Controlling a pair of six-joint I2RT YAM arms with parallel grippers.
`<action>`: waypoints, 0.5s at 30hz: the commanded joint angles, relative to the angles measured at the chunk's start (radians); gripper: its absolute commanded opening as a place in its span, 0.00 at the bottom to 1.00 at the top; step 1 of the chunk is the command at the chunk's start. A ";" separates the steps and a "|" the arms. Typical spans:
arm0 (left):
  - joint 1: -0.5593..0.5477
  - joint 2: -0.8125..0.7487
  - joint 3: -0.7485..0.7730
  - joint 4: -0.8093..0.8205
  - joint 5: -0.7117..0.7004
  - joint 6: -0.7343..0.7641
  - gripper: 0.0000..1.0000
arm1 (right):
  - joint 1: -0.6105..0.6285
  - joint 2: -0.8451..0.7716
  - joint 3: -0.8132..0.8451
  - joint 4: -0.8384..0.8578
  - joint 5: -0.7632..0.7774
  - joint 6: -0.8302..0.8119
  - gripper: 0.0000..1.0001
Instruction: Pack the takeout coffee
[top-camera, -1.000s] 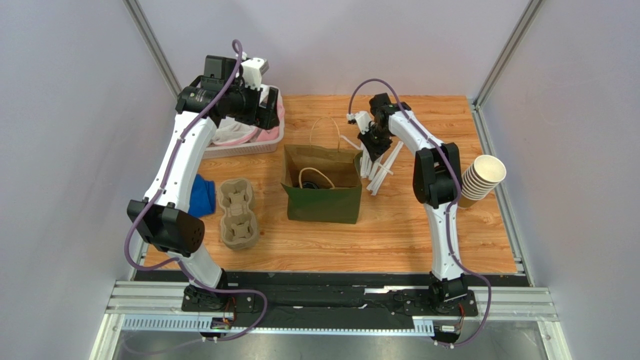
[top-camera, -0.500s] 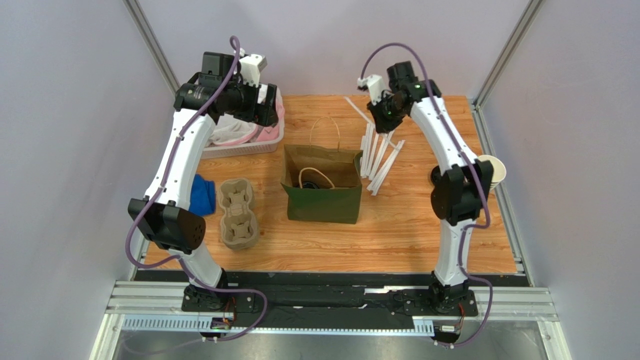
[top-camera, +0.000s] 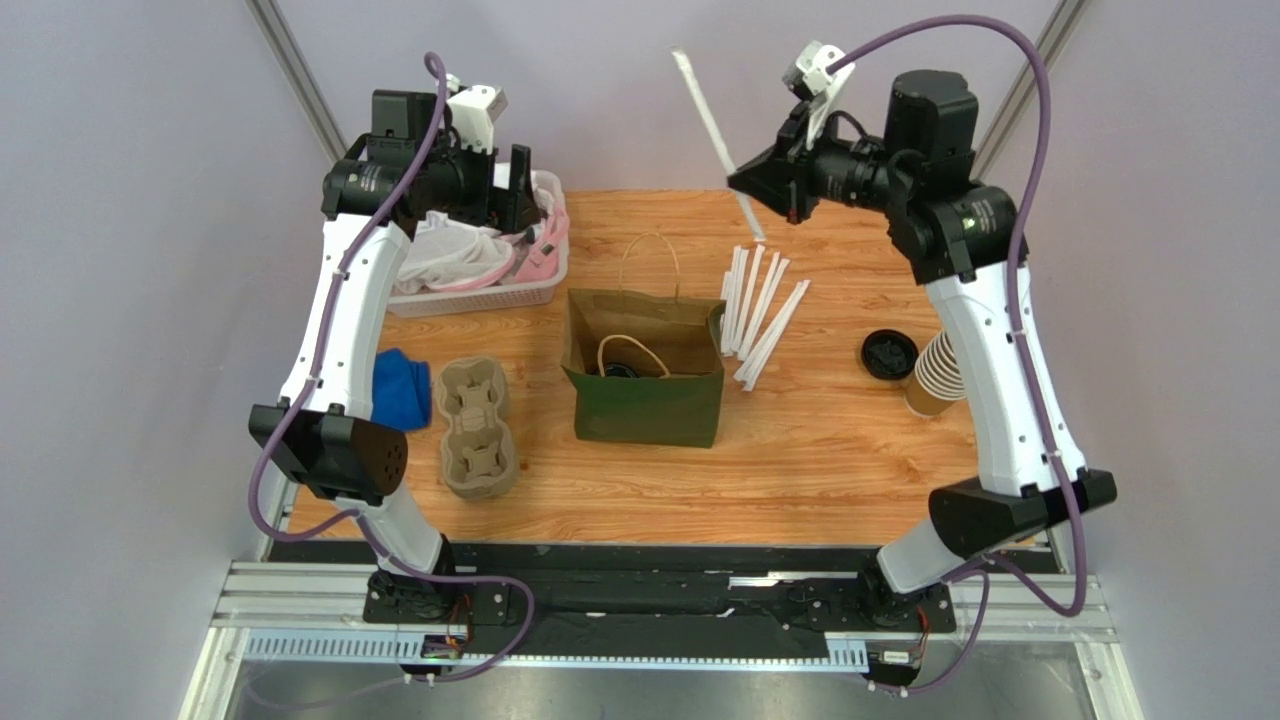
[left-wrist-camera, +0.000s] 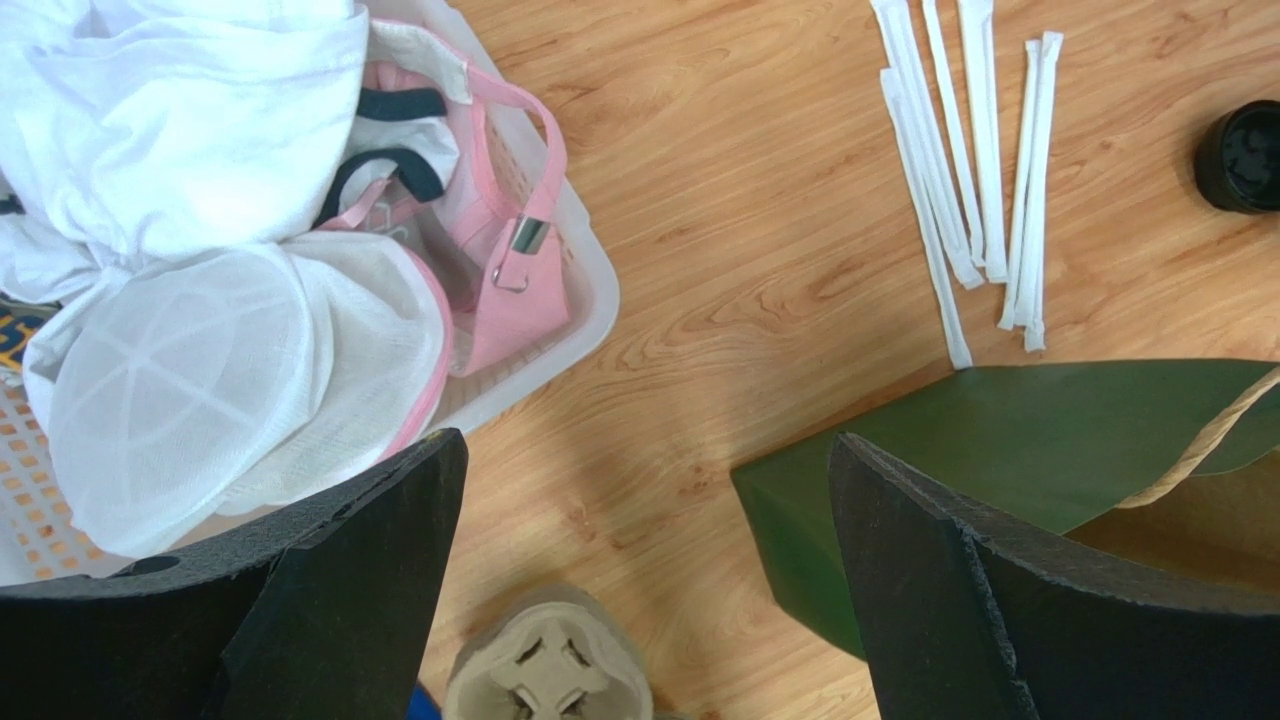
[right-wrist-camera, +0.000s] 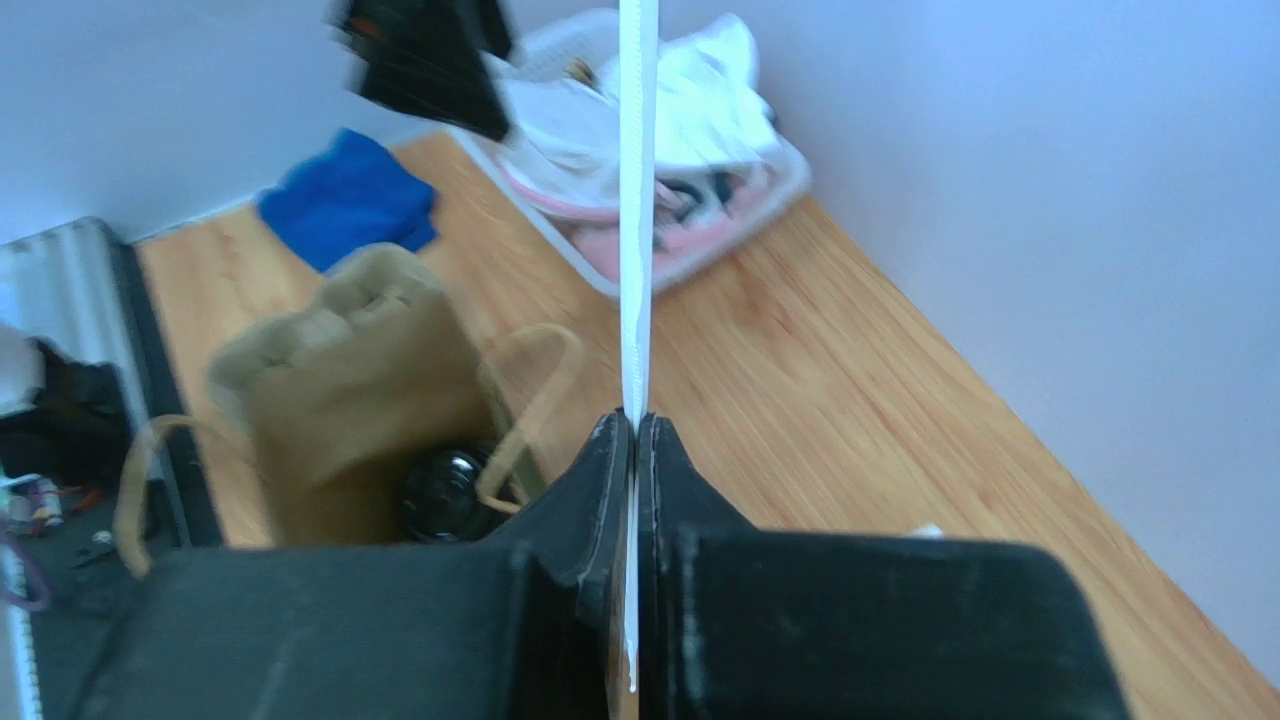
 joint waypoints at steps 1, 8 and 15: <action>0.012 -0.040 -0.013 0.050 0.037 -0.018 0.98 | 0.097 -0.071 -0.159 0.245 -0.134 0.125 0.00; 0.015 -0.104 -0.074 0.071 0.048 -0.038 0.98 | 0.211 -0.141 -0.402 0.395 -0.141 0.122 0.00; 0.015 -0.146 -0.134 0.067 0.048 -0.032 0.98 | 0.260 -0.142 -0.511 0.444 -0.119 0.072 0.00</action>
